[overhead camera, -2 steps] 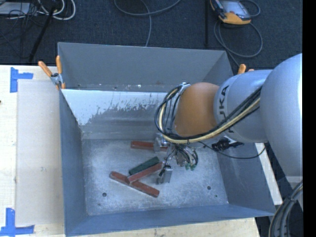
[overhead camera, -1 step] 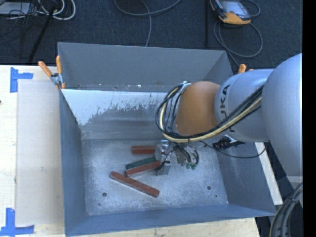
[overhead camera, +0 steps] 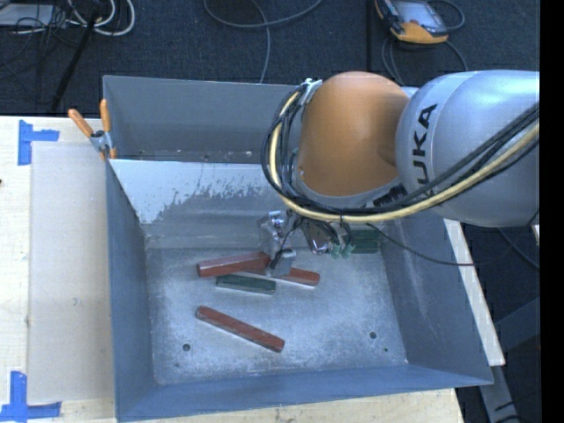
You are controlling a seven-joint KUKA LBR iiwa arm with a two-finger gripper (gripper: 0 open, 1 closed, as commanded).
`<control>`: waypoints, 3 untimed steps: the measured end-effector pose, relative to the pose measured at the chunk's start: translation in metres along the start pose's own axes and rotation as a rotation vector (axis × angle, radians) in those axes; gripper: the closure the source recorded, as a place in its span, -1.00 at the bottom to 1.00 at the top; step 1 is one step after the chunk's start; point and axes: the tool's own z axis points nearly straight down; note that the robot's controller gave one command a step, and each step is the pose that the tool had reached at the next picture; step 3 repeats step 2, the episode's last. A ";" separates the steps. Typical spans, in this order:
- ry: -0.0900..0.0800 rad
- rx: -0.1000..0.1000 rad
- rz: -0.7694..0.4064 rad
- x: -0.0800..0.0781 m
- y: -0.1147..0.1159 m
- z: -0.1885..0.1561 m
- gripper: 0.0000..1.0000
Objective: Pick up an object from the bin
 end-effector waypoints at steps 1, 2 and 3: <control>0.018 0.000 -0.088 -0.018 -0.029 0.083 1.00; -0.002 0.002 -0.094 -0.018 -0.039 -0.054 1.00; -0.002 0.002 -0.094 -0.018 -0.039 -0.054 1.00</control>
Offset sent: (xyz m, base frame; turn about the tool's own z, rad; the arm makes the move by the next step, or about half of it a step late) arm 0.0251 -0.0237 -0.0774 -0.0887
